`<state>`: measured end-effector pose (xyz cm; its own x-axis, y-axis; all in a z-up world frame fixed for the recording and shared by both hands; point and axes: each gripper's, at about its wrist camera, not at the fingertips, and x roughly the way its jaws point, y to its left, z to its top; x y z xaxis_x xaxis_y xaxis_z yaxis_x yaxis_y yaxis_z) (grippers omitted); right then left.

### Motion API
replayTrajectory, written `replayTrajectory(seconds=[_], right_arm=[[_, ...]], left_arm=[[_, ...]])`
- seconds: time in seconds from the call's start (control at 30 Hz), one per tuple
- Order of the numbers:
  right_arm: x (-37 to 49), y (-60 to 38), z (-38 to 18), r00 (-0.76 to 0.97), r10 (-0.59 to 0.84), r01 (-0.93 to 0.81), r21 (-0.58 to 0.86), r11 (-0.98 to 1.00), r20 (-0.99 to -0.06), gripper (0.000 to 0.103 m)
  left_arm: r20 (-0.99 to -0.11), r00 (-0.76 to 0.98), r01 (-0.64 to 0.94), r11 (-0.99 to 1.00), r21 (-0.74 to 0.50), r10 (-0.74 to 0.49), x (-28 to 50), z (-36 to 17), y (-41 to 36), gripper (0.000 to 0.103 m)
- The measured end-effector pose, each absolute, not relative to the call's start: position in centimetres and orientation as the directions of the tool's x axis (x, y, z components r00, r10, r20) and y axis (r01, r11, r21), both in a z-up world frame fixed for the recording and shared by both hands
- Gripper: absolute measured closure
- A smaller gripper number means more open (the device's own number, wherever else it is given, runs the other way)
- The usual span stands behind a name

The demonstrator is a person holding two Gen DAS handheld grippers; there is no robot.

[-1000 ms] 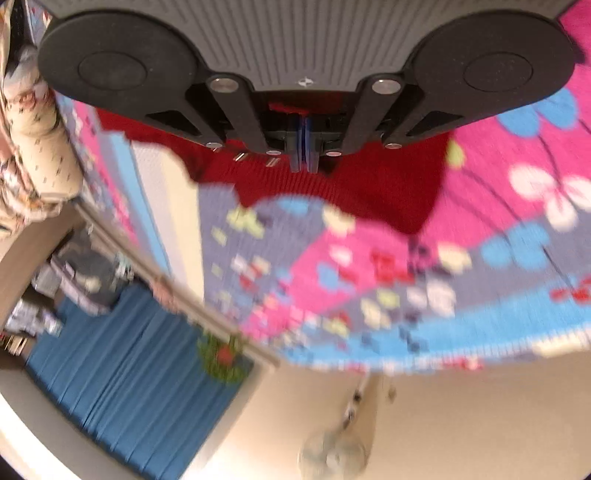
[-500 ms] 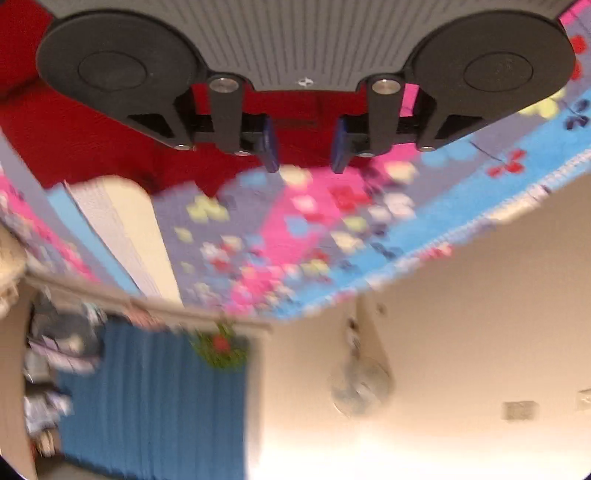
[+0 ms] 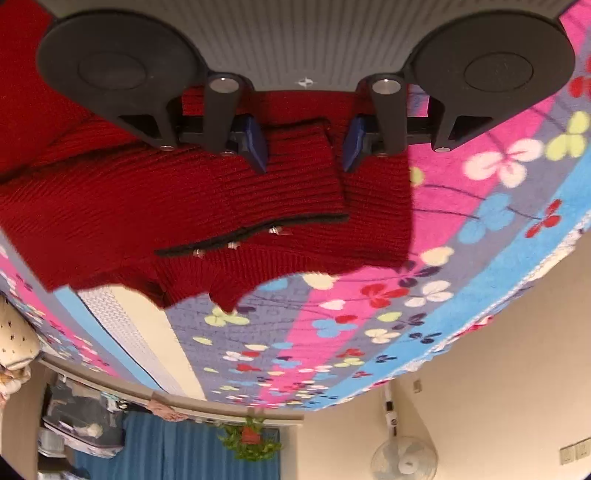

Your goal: Fold small clothes

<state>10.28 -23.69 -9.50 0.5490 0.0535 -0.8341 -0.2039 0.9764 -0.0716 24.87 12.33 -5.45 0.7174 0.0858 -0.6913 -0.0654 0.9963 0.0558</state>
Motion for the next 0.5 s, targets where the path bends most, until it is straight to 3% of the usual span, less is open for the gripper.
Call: replayTrajectory(seconds=[0.1, 0.3, 0.5], right_arm=[[10.5, -23.9, -9.2, 0.552, 0.058, -0.19, -0.058, 0.98, -0.832, 0.052], [9.3, -24.1, -6.6, 0.618, 0.081, -0.173, -0.035, 0.984, -0.782, 0.052], [6.3, -24.5, -2.9, 0.681, 0.117, -0.169, 0.0, 0.986, -0.723, 0.052]], left_arm=[[-0.642, 0.764, -0.054, 0.998, 0.039, 0.066, 22.4, -2.3, 12.6, 0.045], [-0.586, 0.81, 0.056, 0.993, 0.106, 0.017, 13.7, 2.4, 11.3, 0.044], [-0.579, 0.814, 0.12, 0.987, 0.105, -0.038, 2.7, 2.5, 12.0, 0.041]])
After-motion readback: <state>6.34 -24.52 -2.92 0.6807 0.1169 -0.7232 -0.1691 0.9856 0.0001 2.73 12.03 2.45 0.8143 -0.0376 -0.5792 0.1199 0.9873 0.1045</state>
